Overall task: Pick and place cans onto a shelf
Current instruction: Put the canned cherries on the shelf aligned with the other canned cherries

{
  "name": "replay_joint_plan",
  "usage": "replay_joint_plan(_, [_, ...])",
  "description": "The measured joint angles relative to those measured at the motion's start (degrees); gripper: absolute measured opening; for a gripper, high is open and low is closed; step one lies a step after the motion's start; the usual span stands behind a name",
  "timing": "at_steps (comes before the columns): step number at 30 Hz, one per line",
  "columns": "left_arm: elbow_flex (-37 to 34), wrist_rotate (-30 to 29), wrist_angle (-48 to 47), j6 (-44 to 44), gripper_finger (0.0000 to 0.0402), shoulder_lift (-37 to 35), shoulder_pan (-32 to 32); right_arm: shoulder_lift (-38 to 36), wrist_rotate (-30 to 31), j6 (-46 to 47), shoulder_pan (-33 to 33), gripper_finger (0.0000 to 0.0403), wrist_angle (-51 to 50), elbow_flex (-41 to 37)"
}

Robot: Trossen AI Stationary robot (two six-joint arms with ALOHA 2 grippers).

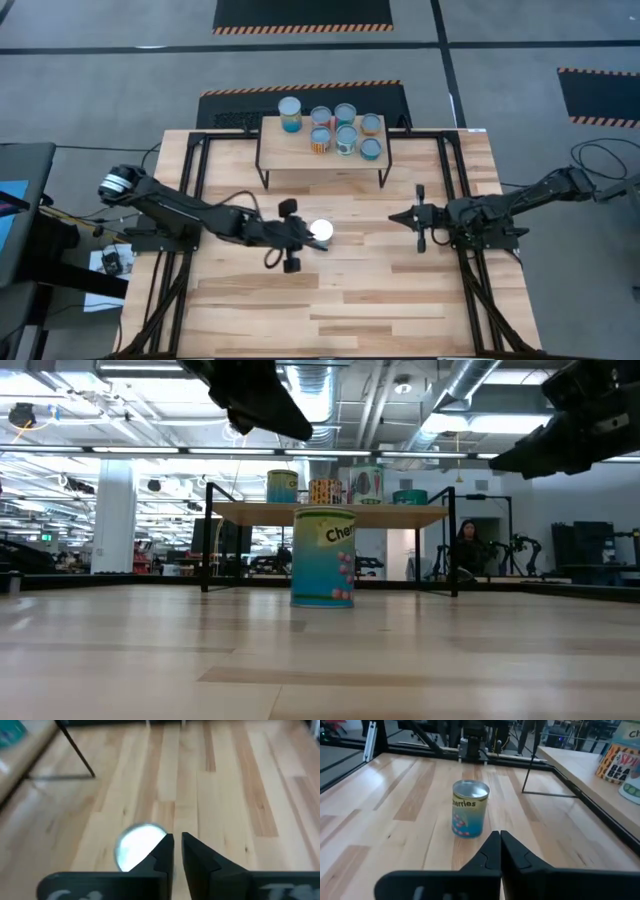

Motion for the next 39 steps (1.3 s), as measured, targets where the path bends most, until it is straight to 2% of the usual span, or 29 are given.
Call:
replay_joint_plan(4, [6.4,0.0,-6.6,-2.2,0.0050,5.8,-0.9,0.1,0.1,0.3,0.1,0.0015,-0.1,0.0])
replay_joint_plan(9, [11.9,-0.2,-8.9,-0.8,0.0072,12.2,-1.8,0.1,0.1,1.1,0.1,0.0012,-0.5,0.0])
replay_joint_plan(14, [15.6,-4.4,-12.7,0.3,0.0082,16.2,-1.9,0.1,0.1,2.7,0.1,0.0013,-1.6,0.0])
replay_joint_plan(19, [15.9,-6.9,-14.1,-0.1,0.0083,17.1,-0.9,0.1,0.1,4.1,0.1,0.0014,-2.7,0.0])
replay_joint_plan(31, [15.9,-6.9,-15.1,-0.5,0.0083,18.3,-0.3,0.1,0.1,4.2,0.1,0.0013,-2.6,0.0])
replay_joint_plan(39, [16.0,-8.9,-13.7,-0.5,0.0083,20.0,0.0,0.1,0.1,4.4,0.1,0.0013,-2.7,0.0])
